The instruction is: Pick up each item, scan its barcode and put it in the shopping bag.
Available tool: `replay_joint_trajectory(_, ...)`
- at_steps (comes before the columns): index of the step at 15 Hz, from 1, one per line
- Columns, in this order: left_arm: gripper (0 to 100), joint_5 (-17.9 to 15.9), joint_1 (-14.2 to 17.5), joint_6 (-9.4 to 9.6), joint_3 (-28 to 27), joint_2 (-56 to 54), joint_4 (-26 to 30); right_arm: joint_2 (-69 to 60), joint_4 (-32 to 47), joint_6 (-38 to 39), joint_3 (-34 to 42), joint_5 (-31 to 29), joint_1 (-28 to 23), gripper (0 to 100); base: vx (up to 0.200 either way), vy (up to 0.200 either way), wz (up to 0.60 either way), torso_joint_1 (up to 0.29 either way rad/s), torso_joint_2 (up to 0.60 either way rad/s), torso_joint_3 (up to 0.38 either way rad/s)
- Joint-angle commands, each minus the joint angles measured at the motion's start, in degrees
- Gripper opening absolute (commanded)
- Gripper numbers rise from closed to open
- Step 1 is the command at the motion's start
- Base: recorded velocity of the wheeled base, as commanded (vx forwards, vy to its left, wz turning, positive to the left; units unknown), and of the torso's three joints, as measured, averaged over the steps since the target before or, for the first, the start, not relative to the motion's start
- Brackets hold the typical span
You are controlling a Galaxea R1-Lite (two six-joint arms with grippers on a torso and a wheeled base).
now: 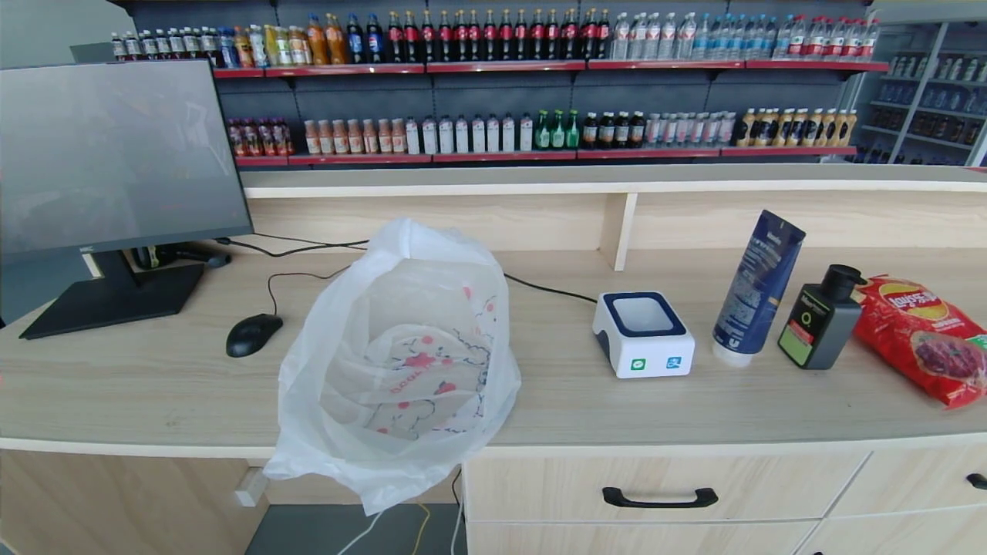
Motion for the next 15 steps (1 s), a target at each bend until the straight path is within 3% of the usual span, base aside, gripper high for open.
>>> replay_joint_trajectory(1, 100, 0.0, 0.0, 0.00, 0.0, 0.0, 0.0, 9.6, -0.1, -0.8, -4.5, 0.0, 0.2, 100, 0.000, 0.000, 0.00, 0.000, 0.00, 0.000)
replay_joint_trajectory(6, 100, 0.0, 0.0, 0.00, 0.0, 0.0, 0.0, 19.4, -3.6, -3.2, -9.8, 0.2, 0.2, 100, 0.000, 0.000, 0.00, 0.000, 0.00, 0.000)
replay_joint_trajectory(13, 100, 0.0, 0.0, 0.00, 0.0, 0.0, 0.0, 42.1, -33.8, -2.4, -5.4, 0.3, 0.4, 100, 0.000, 0.000, 0.00, 0.000, 0.00, 0.000)
replay_joint_trajectory(15, 100, 0.0, 0.0, 0.00, 0.0, 0.0, 0.0, 46.0, -39.0, 0.1, -5.5, 0.3, 0.4, 100, 0.000, 0.000, 0.00, 0.000, 0.00, 0.000)
